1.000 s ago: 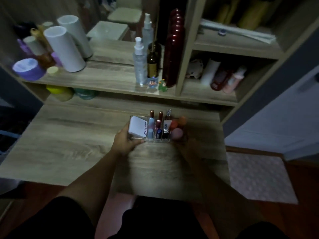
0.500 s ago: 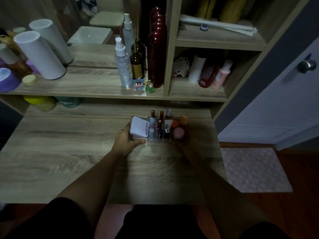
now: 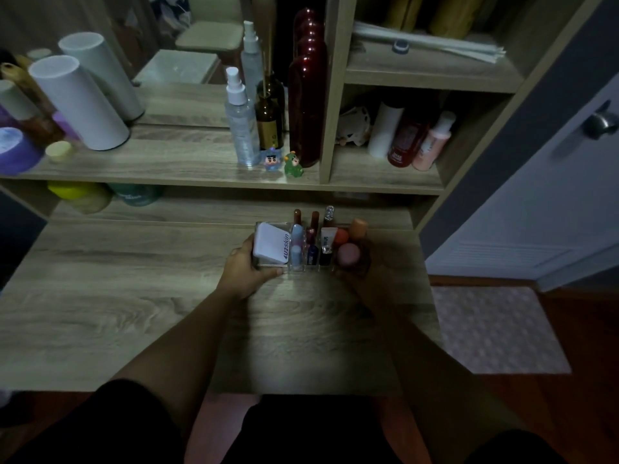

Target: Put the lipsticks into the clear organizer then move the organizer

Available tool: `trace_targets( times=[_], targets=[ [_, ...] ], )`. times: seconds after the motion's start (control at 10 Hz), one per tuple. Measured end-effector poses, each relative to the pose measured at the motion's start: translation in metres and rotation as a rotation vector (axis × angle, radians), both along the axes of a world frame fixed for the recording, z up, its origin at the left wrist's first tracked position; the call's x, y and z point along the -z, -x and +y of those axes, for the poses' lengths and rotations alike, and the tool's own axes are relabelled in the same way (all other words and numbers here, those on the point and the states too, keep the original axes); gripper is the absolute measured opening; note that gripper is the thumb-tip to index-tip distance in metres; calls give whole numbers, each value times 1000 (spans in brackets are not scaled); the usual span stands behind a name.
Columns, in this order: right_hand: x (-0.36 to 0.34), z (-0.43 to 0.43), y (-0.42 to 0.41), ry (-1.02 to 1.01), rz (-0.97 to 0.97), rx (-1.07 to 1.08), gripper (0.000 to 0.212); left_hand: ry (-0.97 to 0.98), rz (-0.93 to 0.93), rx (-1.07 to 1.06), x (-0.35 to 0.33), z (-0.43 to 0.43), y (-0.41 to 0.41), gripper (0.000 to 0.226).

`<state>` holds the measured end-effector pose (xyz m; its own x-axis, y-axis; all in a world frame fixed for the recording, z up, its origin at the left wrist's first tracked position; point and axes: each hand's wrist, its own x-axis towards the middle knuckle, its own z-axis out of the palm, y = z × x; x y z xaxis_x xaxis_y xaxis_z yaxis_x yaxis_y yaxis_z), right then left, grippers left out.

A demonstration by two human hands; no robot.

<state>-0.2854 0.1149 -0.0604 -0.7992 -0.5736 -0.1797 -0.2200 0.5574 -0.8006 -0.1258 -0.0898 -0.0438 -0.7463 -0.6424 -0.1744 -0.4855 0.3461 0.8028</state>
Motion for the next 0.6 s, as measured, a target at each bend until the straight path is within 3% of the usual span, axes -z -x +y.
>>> trace_targets(
  times=[0.2, 0.3, 0.4, 0.5, 0.6],
  targets=[
    [-11, -3, -1, 66, -97, -56, 73, -93, 9, -9, -9, 4, -1, 97],
    [-24, -6, -7, 88, 69, -27, 68, 79, -16, -21, -20, 8, -2, 104],
    [-38, -5, -9, 180, 86, -70, 47, 191, -29, 13, -37, 9, -1, 93],
    [-67, 3, -19, 176, 70, -118, 25, 284, -24, 86, -72, 26, 8, 69],
    [-85, 12, -27, 15, 170, -104, 35, 357, -107, 195, -94, 38, 15, 60]
  ],
)
